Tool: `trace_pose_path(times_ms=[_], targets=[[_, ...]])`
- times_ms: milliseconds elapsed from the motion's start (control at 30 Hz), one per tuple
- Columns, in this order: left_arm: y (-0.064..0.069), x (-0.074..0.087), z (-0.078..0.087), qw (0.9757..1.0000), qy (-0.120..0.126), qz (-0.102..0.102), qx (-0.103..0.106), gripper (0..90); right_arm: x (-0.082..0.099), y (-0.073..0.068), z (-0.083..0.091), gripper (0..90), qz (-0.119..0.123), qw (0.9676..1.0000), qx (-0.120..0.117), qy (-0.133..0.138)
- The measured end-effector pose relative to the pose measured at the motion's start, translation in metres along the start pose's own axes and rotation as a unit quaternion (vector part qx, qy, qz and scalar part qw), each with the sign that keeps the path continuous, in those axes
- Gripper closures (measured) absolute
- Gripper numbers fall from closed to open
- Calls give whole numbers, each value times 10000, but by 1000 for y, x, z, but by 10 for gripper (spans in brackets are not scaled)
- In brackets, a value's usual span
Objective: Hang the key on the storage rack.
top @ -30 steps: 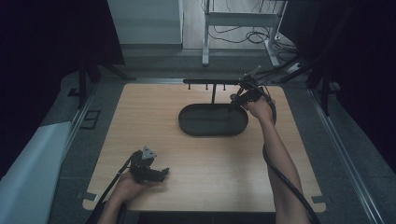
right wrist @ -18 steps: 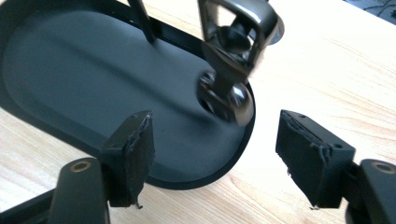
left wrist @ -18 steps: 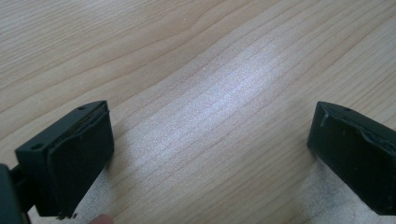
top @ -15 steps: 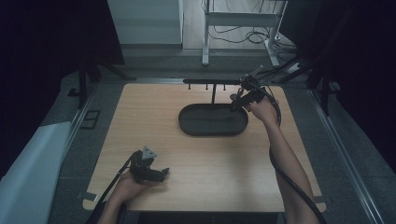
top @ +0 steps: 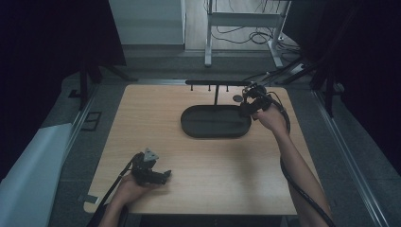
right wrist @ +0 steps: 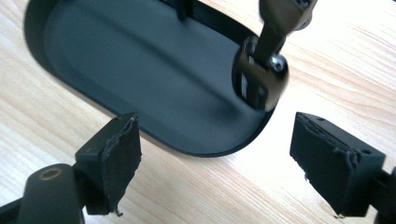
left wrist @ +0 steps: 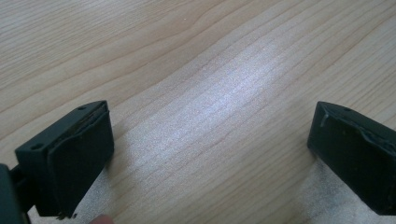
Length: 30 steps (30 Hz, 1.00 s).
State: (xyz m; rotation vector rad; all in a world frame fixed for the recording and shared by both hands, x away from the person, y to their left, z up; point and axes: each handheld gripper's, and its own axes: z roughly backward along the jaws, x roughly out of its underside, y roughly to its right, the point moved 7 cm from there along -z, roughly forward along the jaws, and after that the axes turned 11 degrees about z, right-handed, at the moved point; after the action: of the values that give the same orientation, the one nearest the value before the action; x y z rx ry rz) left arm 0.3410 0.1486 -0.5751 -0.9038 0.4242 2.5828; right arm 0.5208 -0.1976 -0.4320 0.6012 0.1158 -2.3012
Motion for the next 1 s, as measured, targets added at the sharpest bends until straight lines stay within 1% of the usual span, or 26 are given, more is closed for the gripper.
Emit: trace_pose_path(times_ms=[100, 200, 533, 567, 633, 667, 733, 767, 900, 933, 1000], targets=[[0, 0, 0, 10000, -12, -14, 1, 5, 3, -3, 4, 146, 30, 10000, -37, 79], [0, 0, 0, 10000, -16, -17, 2, 5, 6, -4, 6, 139, 68, 9999, -20, 107], [0, 0, 0, 10000, -15, -18, 1, 5, 32, -11, 15, 132, 216, 9995, -21, 234], [0, 0, 0, 10000, -15, -17, 2, 5, 32, -11, 15, 132, 216, 9995, -21, 234], [0, 0, 0, 10000, -16, -2, 4, 5, 41, -13, 17, 128, 258, 9993, 24, 260], [0, 0, 0, 10000, -16, -2, 4, 5, 41, -13, 17, 128, 258, 9993, 24, 260], [0, 0, 0, 10000, -17, -25, -2, 5, 46, -15, 19, 126, 261, 9992, 33, 295], [0, 0, 0, 10000, -18, -30, -1, 5, 52, -17, 21, 122, 265, 9991, 31, 335], [0, 0, 0, 10000, -17, -30, 0, 5, 65, -21, 24, 110, 352, 9988, 81, 323], [0, 0, 0, 10000, -17, -30, 0, 5, 65, -21, 24, 110, 352, 9988, 81, 323], [0, 0, 0, 10000, -17, -30, 0, 5, 76, -25, 26, 106, 373, 9987, 99, 329]])
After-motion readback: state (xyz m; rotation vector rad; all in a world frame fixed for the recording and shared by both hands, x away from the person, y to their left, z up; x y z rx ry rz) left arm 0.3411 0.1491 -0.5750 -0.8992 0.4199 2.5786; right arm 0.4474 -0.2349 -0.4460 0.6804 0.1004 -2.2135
